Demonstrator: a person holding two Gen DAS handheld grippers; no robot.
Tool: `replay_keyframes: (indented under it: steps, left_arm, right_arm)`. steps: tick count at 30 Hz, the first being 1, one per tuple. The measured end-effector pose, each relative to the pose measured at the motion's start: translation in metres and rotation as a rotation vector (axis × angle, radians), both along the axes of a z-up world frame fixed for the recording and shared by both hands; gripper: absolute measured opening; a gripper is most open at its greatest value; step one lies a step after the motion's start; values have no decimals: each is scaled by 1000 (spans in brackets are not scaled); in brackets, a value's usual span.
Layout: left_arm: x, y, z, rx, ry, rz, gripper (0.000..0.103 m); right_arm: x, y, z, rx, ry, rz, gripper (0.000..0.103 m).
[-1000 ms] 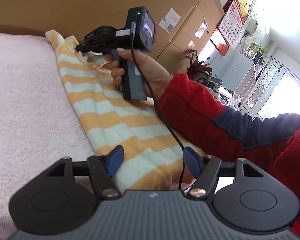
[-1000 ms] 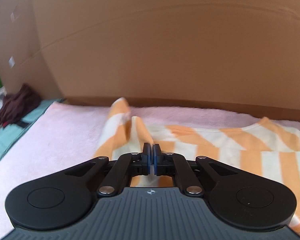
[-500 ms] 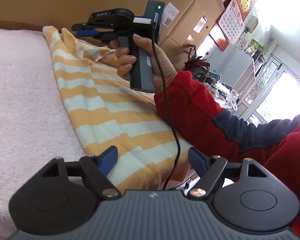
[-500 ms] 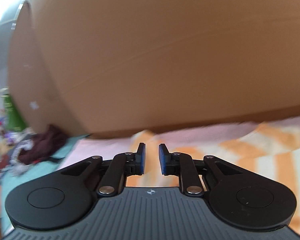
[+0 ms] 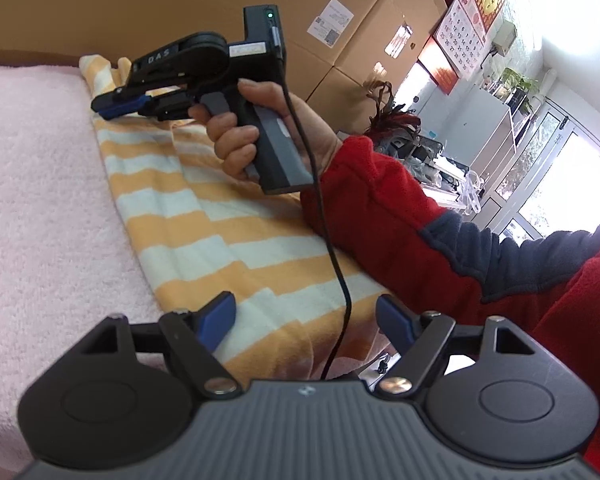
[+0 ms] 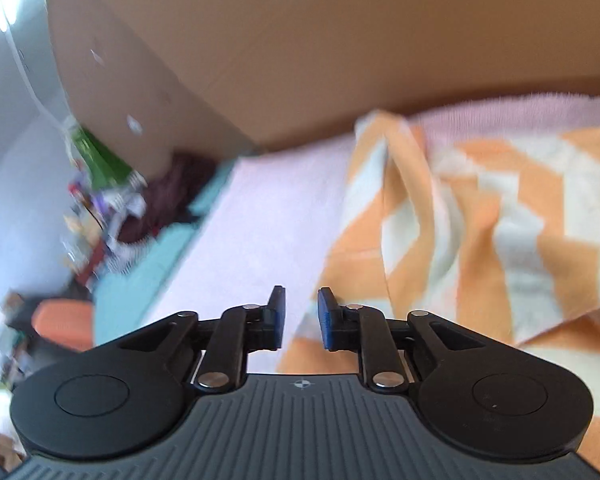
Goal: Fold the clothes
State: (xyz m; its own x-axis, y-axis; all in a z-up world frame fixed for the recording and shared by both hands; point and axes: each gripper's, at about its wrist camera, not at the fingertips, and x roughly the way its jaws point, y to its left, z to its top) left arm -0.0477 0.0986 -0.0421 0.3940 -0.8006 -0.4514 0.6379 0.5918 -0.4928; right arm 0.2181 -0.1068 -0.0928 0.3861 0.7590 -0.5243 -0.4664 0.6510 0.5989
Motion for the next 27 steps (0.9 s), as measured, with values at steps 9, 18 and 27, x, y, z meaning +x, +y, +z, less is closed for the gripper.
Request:
replay_keyframes:
  steps: [9, 18, 27]
  left_arm:
    - [5, 7, -6, -60, 0, -60, 86]
    - [-3, 6, -12, -82, -67, -93, 89]
    - [-20, -5, -9, -20, -155, -71, 87]
  right_arm:
    - [57, -2, -3, 61, 67, -161, 0]
    - [95, 31, 7, 23, -8, -259, 0]
    - [-27, -11, 18, -38, -7, -15, 19]
